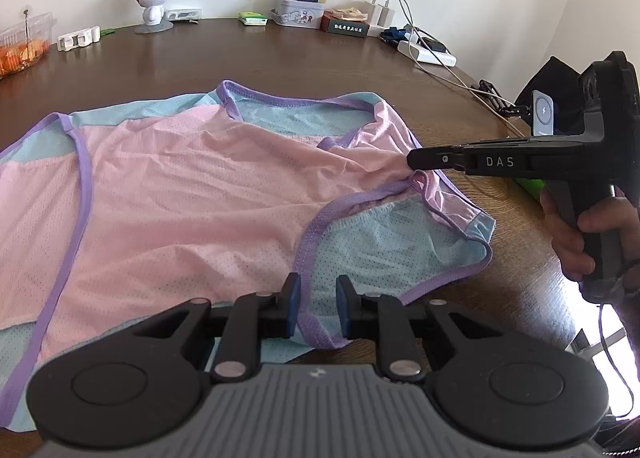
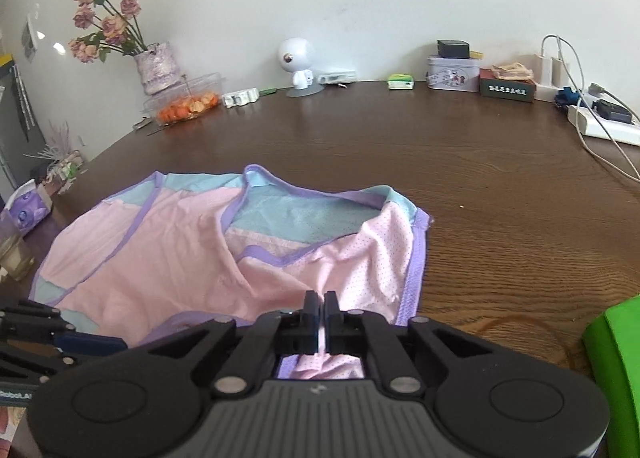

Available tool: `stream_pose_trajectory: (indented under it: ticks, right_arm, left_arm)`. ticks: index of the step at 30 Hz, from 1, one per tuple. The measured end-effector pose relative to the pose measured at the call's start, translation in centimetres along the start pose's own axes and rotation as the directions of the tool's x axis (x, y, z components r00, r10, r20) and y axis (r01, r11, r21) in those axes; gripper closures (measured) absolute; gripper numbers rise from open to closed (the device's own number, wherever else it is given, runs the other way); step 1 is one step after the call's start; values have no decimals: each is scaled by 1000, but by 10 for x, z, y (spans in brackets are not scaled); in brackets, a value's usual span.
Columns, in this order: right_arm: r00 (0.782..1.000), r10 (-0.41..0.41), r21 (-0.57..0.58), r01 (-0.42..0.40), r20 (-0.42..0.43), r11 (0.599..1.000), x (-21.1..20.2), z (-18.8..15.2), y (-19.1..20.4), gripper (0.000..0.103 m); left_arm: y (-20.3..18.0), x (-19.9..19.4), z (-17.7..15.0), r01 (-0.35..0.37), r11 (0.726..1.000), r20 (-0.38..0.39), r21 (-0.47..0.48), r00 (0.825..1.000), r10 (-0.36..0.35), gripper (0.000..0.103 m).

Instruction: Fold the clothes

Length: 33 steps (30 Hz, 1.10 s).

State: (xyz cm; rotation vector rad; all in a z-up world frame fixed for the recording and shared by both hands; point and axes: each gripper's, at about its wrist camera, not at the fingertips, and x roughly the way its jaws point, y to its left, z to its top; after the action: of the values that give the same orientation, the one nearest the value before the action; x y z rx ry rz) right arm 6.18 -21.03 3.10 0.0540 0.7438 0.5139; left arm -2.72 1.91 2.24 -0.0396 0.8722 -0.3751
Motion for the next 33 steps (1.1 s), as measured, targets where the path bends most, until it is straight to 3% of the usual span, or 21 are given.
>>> stream_pose_trajectory:
  ticks: [4, 8, 10, 11, 12, 13, 19, 23, 26, 29, 33]
  right_arm:
    - [995, 91, -24, -90, 39, 996, 10, 23, 14, 73]
    - [998, 36, -83, -39, -43, 996, 51, 40, 35, 73]
    - [997, 46, -96, -52, -67, 994, 58, 36, 42, 74]
    - [998, 22, -96, -28, -62, 995, 60, 33, 44, 81]
    - [998, -2, -95, -3, -56, 995, 62, 30, 45, 98]
    - [998, -26, -95, 21, -51, 995, 64, 27, 47, 100]
    - [994, -96, 43, 94, 57, 995, 44, 27, 26, 101]
    - [991, -131, 51, 129, 42, 990, 51, 26, 21, 100]
    - [992, -122, 23, 121, 29, 992, 51, 25, 24, 92]
    - [994, -83, 52, 79, 67, 995, 26, 27, 11, 75]
    - [985, -172, 86, 168, 35, 982, 17, 27, -17, 73]
  left_arm:
    - [-4, 1, 0, 2, 1000, -7, 4, 1000, -2, 84]
    - [-4, 2, 0, -3, 1000, -8, -4, 1000, 3, 84]
    - [-4, 2, -1, -5, 1000, -3, -5, 1000, 5, 84]
    - [-3, 2, -1, -4, 1000, 0, -6, 1000, 4, 84]
    - [-2, 2, -2, -1, 1000, 1, -7, 1000, 1, 84]
    - [-4, 2, -2, 1, 1000, 0, -7, 1000, -1, 84]
    - [-1, 2, -1, 13, 1000, -7, -1, 1000, -13, 84]
    - [0, 1, -2, 21, 1000, -8, 0, 1000, -21, 84]
    - [1, 1, -2, 26, 1000, -10, -8, 1000, -26, 84]
    - [1, 0, -2, 32, 999, -11, -13, 999, -32, 83]
    - [1, 1, -2, 40, 999, -10, -13, 999, -40, 82]
